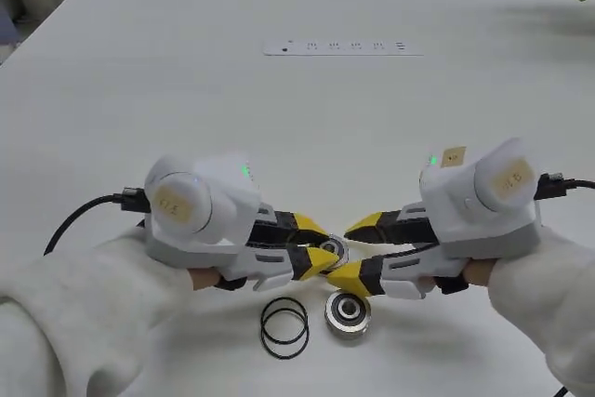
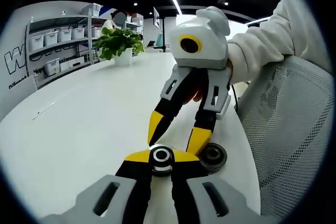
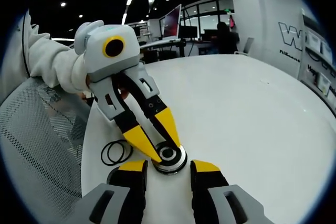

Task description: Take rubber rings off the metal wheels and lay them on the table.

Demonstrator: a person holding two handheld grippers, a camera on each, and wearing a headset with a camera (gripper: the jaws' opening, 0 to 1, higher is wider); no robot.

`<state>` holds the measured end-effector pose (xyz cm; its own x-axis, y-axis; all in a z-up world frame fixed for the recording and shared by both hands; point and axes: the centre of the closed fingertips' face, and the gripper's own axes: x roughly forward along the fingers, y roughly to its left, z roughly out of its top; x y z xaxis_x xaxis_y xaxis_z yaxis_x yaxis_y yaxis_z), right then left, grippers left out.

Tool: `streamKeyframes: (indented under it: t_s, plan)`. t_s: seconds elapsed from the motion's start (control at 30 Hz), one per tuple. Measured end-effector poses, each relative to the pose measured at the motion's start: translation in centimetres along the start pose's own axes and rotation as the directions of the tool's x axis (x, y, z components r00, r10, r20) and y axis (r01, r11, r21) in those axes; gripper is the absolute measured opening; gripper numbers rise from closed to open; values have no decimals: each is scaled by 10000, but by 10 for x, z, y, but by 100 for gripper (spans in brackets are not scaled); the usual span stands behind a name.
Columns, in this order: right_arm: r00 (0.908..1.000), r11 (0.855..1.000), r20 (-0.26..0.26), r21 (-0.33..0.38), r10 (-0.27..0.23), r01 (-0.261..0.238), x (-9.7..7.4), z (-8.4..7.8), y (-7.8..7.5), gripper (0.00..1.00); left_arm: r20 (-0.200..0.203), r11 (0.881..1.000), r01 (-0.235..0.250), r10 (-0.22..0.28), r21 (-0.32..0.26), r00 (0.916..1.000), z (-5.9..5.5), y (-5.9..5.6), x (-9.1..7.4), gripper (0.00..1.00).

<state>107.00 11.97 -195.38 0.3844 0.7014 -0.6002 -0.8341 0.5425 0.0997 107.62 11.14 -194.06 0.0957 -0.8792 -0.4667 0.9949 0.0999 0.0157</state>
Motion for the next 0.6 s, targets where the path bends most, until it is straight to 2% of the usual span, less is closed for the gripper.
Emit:
streamKeyframes:
  t_s: [0.13, 0.6]
  plan:
    - [9998, 10000, -176, -46, 37, -38, 0, -4, 0, 23, 96, 10000, 17, -17, -1, 10000, 1, 0, 0, 8]
    - [9991, 9971, -428, -757, 60, -92, -7, -7, -2, 15, 84, 10000, -59, 59, 45, 9999, 2, 0, 1, 8]
